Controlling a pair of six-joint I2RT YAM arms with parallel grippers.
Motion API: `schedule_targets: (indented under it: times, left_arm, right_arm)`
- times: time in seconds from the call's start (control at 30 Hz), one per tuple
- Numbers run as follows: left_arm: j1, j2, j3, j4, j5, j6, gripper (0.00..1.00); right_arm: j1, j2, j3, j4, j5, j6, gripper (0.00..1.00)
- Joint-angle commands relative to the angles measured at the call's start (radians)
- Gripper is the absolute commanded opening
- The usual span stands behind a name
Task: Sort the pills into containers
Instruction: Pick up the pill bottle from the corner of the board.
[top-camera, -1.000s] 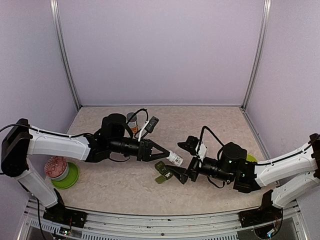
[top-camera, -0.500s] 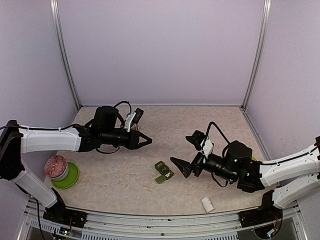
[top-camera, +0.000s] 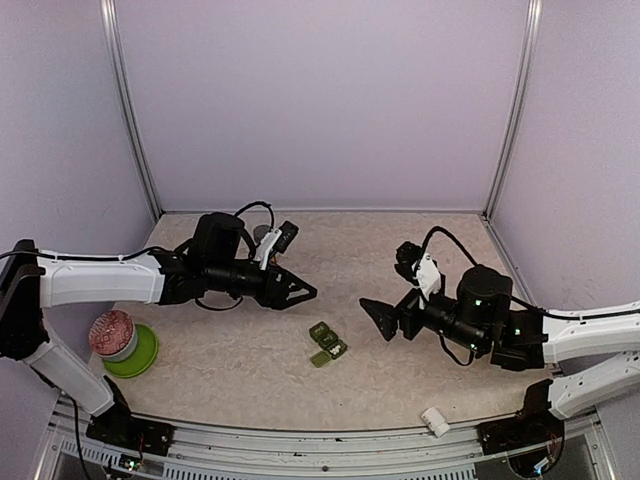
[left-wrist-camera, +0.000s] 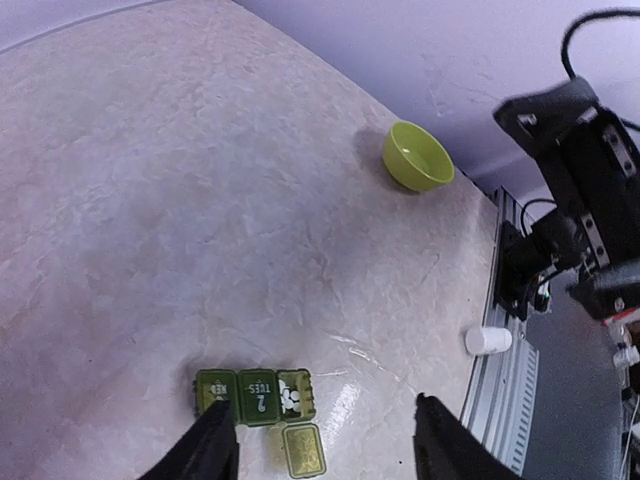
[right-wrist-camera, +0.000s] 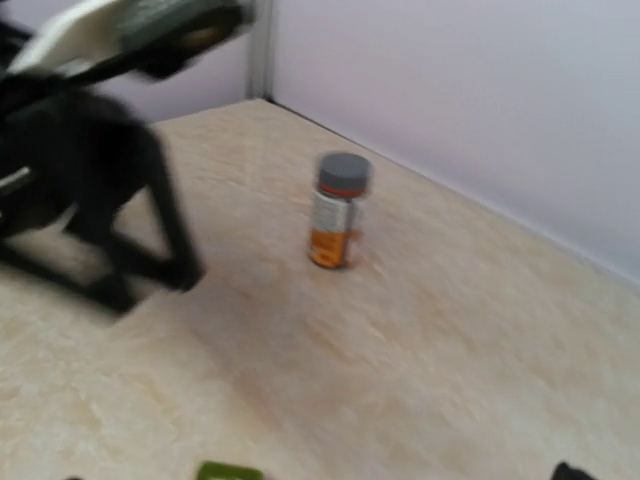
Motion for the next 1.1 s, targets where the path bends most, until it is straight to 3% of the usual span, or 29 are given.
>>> schedule_targets:
  times: [0.0,0.3,0.5,0.73,1.07]
  left_arm:
    - [-0.095,0.037,0.032,-0.015,0.018,0.094,0.67]
    - [-0.214,0.155,0.068,0.035,0.012,0.119,0.99]
    - [-0.309,0.246,0.154,0.009,-0.075,0.095,0.99]
    - [-0.437,0.335,0.247,-0.031,-0.18,0.121,0.99]
    - [-0.579,0.507,0.466,-0.159,-0.266,0.219,0.99]
  right_arm:
    - [-0.047,-0.073,-0.027,-0.169,0.085,0.169,1.0]
    - [-0.092,-0.004,0.109,-0.554,0.003,0.288,1.0]
    - [-0.143,-0.025,0.121,-0.668,0.078,0.382,1.0]
    - [-0.268,-0.088,0.067,-0.626,0.078,0.442,1.0]
    - [-0.335,-0.135,0.024,-0.567,0.054,0.432,1.0]
